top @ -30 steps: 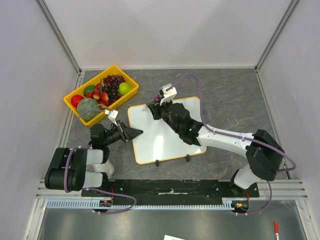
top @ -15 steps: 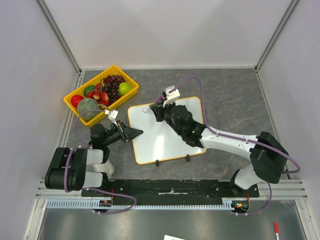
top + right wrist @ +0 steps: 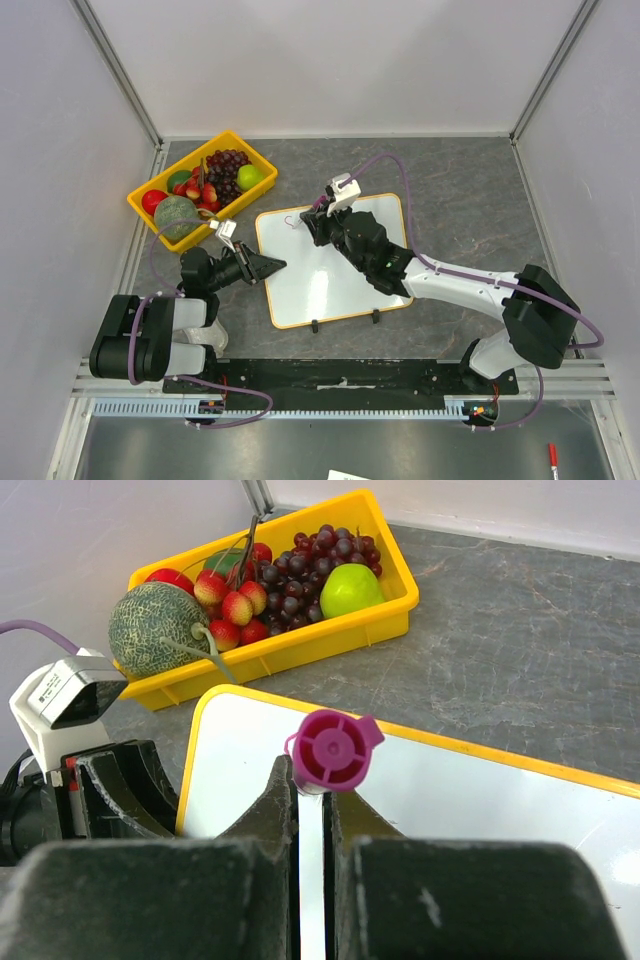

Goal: Write a sentence on the whiteboard
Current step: Pick up the sentence from the whiteboard.

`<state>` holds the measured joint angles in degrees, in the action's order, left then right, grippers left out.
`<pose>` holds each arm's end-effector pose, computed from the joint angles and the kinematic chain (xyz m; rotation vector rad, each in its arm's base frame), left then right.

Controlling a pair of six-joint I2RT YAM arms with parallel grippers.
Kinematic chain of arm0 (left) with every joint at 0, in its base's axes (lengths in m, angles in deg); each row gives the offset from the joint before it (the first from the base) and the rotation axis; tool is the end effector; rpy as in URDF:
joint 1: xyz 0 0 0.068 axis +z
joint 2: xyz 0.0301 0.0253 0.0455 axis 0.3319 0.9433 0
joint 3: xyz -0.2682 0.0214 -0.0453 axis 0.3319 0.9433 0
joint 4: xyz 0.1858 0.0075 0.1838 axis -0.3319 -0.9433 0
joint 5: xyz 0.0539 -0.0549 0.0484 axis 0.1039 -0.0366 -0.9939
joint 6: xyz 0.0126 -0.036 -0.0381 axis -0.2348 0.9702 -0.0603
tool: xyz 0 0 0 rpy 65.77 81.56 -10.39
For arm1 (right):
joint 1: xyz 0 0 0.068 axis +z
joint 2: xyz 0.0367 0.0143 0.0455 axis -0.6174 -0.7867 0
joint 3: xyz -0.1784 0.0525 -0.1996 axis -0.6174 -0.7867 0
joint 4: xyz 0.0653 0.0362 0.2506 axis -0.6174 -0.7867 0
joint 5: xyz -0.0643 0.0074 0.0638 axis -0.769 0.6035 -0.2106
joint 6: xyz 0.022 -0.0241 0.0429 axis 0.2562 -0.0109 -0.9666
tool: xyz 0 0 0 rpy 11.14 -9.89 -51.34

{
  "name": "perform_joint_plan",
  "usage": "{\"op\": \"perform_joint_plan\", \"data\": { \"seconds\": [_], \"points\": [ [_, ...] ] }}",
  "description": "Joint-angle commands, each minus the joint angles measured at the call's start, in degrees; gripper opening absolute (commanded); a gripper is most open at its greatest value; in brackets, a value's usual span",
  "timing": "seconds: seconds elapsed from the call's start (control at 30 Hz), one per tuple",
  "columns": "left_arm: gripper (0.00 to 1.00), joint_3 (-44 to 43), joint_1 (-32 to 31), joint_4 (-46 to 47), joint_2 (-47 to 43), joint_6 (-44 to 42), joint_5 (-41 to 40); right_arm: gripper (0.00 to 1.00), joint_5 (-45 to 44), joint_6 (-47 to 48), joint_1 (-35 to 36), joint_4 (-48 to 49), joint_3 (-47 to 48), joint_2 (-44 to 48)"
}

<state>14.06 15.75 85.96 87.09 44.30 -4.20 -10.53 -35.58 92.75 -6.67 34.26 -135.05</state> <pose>0.2007 -0.0412 0.1512 0.1244 1.8602 -1.3519 0.2117 0.2779 0.2914 -0.2197 1.6978 0.7375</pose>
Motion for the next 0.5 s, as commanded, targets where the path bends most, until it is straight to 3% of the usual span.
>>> {"op": "perform_joint_plan", "data": {
  "seconds": [0.0,0.47],
  "points": [
    [0.02,-0.61,-0.93,0.30,0.31,-2.87,0.27,0.00,0.94,-0.35,-0.05,-0.65,-0.71,-0.38],
    [0.02,-0.61,-0.84,0.30,0.31,-2.87,0.36,0.00,2.00,-4.21,-0.05,1.56,1.66,-2.31]
  ]
}}
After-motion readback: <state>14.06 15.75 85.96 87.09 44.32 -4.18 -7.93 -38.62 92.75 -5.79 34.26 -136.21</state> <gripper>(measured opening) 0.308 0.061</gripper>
